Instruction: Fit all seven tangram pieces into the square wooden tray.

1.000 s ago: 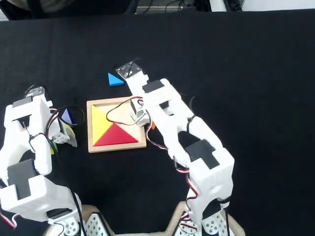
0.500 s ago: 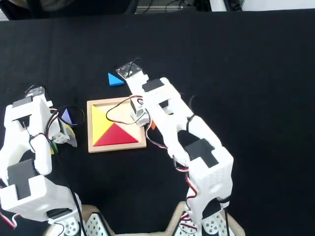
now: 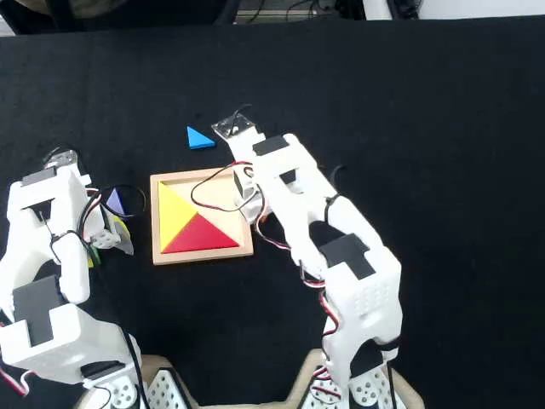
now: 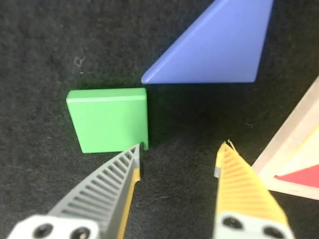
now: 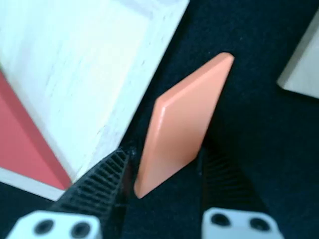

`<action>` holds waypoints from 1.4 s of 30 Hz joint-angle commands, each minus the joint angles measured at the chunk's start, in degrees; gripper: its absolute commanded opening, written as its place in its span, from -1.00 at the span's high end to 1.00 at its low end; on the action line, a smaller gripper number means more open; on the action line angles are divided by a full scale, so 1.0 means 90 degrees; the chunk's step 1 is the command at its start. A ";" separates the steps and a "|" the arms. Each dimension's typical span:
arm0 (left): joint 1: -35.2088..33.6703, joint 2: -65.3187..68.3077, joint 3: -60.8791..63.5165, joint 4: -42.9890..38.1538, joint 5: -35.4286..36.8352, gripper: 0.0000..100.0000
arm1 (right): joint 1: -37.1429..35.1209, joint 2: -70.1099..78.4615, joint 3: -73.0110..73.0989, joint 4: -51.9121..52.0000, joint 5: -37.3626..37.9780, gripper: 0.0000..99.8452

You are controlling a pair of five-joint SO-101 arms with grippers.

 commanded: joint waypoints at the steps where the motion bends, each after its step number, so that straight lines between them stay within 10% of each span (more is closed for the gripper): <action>1: -0.0054 -0.0039 -0.0024 -0.0059 0.0029 0.52 | 0.0068 0.0063 -0.0034 0.0088 0.0039 0.82; 42: -0.0034 -0.0029 0.0005 -0.0059 0.0039 0.52 | 0.0547 -0.2232 0.1636 -0.0615 0.0391 0.98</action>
